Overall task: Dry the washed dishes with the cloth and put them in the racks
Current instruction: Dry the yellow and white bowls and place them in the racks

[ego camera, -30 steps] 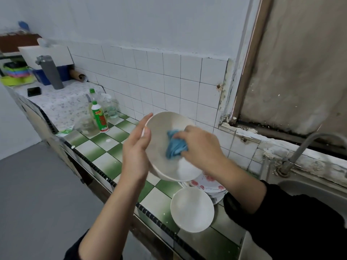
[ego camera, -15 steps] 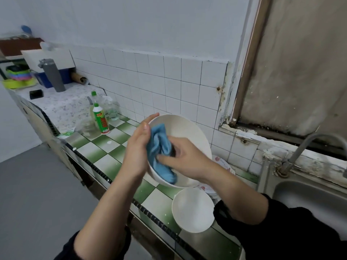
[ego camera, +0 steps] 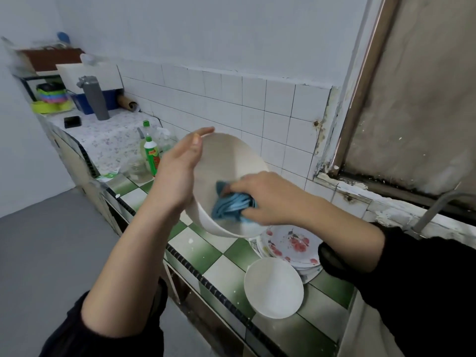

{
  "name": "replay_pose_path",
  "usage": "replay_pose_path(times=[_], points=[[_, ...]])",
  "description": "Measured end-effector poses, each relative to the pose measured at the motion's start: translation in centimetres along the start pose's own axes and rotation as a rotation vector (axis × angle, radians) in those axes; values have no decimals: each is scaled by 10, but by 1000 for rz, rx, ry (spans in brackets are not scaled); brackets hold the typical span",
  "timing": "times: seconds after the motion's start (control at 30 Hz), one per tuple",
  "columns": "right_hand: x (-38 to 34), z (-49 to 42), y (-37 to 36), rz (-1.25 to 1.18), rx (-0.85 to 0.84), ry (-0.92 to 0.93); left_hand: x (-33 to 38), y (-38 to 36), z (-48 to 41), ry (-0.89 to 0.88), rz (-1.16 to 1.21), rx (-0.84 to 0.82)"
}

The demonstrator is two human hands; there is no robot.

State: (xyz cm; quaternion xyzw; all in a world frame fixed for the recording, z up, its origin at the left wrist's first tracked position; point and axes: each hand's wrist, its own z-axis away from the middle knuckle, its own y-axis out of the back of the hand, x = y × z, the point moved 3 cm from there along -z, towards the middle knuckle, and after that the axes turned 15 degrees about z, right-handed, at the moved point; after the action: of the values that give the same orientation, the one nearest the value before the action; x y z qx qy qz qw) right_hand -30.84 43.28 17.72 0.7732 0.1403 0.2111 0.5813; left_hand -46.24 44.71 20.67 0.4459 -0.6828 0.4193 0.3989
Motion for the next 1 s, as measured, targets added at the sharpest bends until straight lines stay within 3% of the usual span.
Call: replay_pose_path(times=[0.07, 0.13, 0.17, 0.2, 0.3, 0.37, 0.5, 0.63, 0.73, 0.8, 0.87, 0.93, 1.0], points=[[-13, 4, 1, -383, -251, 5, -4, 2, 2, -14, 0, 44], [-35, 8, 0, -1081, -412, -63, -12, -4, 9, -20, -34, 36], [-42, 10, -3, -1301, -437, -89, -16, -6, 12, -23, -53, 38], [-46, 12, -7, -1308, -414, -70, -18, -5, 14, -7, -36, 48], [-38, 14, -5, -740, -294, 65, -27, 14, 10, 216, 86, 114], [-27, 12, 1, -563, -248, 89, -32, 22, 6, 361, 89, 135], [-14, 12, 7, -1057, -256, 31, -32, 29, -4, 218, -161, -37], [8, 13, 10, -1392, -167, -4, -25, 36, -3, 194, -114, -400], [29, 13, 14, -1470, -7, -183, -29, 38, -1, 225, -14, -506], [41, 9, 15, -1492, 145, -345, -36, 33, 1, 272, 113, -473], [55, 8, 14, -1590, 273, -507, -42, 24, 3, 260, 177, -335], [64, 12, 18, -1666, 368, -545, -47, 17, 3, 238, 170, -171], [57, 21, 25, -1537, 414, -515, -53, 12, 3, 248, 143, -63]])
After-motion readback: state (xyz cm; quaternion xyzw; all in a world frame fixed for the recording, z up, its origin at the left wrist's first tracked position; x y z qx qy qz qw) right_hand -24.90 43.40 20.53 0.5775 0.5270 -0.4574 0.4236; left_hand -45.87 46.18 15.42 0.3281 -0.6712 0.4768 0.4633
